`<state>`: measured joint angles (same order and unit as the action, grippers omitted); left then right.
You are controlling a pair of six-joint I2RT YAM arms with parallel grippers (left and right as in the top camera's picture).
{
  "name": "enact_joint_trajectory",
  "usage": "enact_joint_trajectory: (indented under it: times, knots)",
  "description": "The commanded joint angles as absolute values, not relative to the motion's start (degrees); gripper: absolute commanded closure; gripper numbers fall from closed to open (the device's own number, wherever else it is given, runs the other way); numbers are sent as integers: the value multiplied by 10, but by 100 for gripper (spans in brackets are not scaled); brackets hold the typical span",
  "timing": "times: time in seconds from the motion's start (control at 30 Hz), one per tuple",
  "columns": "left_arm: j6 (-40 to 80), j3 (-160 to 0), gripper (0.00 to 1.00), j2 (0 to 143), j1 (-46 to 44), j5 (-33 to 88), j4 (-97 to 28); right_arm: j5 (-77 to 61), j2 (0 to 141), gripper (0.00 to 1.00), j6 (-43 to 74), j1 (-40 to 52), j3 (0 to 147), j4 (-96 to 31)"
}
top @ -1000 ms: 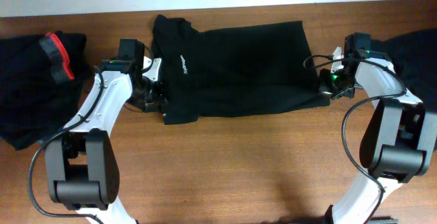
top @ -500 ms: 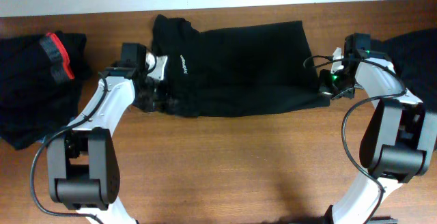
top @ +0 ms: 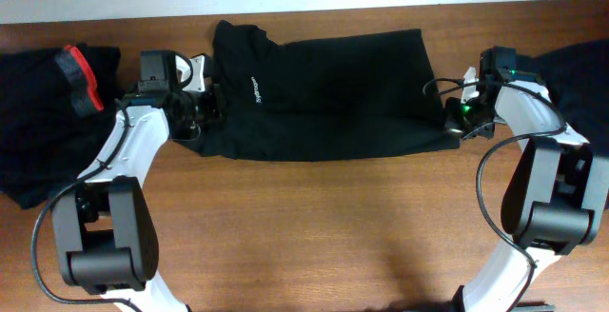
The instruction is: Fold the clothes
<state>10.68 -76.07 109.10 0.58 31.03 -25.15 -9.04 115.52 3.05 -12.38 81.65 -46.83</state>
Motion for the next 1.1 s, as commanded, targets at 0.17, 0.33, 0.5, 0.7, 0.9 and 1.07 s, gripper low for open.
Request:
enact_joint_trajectory:
  times: [0.17, 0.33, 0.5, 0.7, 0.9, 1.07]
  knots:
    - [111, -773, 56, 1088, 1, 235, -237, -83, 1158, 96, 35, -124, 826, -469]
    - [113, -773, 52, 1088, 1, 265, -256, -73, 1158, 88, 35, -124, 826, -464]
    - [113, -774, 63, 1086, 1, 387, -255, 11, 1158, 88, 36, -129, 826, -441]
    - [113, -774, 64, 1086, 0, 420, -270, 22, 1158, 61, 39, -144, 826, -439]
    - [106, -774, 75, 1053, 2, 463, -259, -64, 1151, 75, 6, -142, 833, -448]
    - [70, -774, 87, 1030, -10, 456, -231, -179, 1141, 89, -17, -142, 870, -484]
